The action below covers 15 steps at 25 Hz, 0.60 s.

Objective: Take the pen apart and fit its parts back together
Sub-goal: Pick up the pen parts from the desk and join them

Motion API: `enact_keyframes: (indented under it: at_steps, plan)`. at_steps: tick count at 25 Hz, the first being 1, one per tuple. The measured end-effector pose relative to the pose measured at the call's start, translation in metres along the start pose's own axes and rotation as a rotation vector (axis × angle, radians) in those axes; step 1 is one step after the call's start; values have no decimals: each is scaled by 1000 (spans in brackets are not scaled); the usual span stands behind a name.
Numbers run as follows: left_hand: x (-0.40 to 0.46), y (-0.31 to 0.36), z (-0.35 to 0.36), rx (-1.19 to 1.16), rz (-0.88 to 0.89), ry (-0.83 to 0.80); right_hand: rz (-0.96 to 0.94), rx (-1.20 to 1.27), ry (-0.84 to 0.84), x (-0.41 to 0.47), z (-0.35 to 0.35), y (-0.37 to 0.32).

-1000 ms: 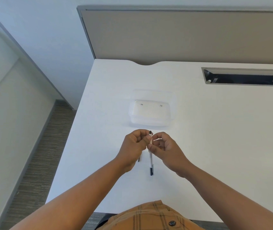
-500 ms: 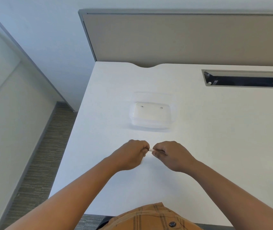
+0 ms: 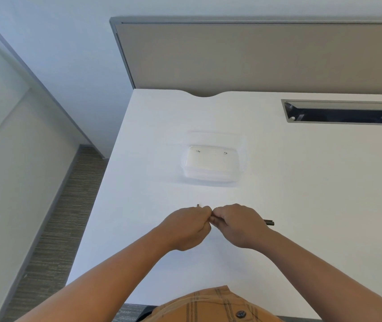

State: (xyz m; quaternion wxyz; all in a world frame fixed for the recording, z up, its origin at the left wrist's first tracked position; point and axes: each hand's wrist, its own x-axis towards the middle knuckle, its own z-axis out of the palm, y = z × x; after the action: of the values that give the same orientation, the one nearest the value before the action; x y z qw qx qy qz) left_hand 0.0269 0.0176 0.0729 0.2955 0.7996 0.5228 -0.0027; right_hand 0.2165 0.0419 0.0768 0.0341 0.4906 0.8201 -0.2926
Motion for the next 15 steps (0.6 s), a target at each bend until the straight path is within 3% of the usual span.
enact_keyframes:
  at_steps: [5, 15]
  plan:
    - [3, 5, 2, 51, -26, 105, -23, 41, 10, -4, 2, -5]
    - [8, 11, 2, 217, -38, 75, -26, 99, 12, -12, 8, -5]
